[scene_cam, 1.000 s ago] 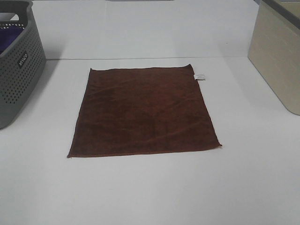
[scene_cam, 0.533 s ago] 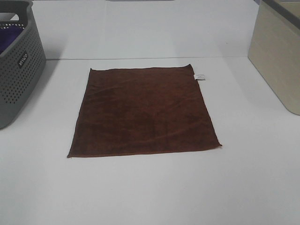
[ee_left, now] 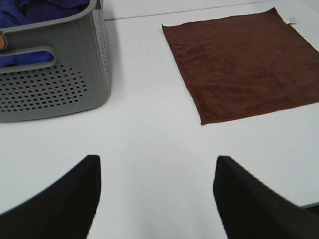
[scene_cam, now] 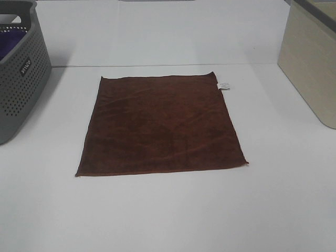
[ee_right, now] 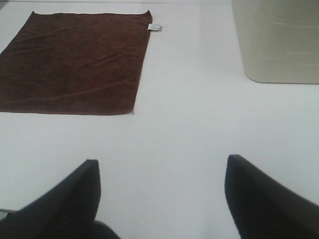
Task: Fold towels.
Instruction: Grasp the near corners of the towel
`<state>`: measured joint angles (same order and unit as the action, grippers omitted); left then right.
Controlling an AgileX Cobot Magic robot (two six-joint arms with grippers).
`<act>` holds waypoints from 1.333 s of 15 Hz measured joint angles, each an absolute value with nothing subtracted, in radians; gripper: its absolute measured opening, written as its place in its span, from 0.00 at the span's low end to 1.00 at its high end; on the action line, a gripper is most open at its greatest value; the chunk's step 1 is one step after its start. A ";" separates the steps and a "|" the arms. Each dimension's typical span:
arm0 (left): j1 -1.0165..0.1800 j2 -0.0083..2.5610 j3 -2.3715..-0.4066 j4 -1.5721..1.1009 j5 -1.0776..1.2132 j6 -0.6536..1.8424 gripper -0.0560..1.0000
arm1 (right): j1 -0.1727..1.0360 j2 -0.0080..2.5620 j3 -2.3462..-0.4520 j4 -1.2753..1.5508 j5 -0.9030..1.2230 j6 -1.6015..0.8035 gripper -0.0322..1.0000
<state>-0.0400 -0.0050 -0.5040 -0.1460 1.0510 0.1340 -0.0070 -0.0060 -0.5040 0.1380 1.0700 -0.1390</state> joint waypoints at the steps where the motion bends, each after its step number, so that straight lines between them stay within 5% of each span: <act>1: -0.040 -0.005 -0.511 -0.140 1.017 0.134 0.64 | -0.007 -0.006 -0.504 0.141 1.070 -0.139 0.68; 6: -0.040 0.112 -0.470 -0.206 0.615 0.132 0.64 | -0.007 0.115 -0.524 0.218 0.895 -0.118 0.68; 20: -0.040 1.296 -0.513 -0.802 0.398 0.295 0.64 | -0.007 1.282 -0.624 0.395 0.585 -0.198 0.68</act>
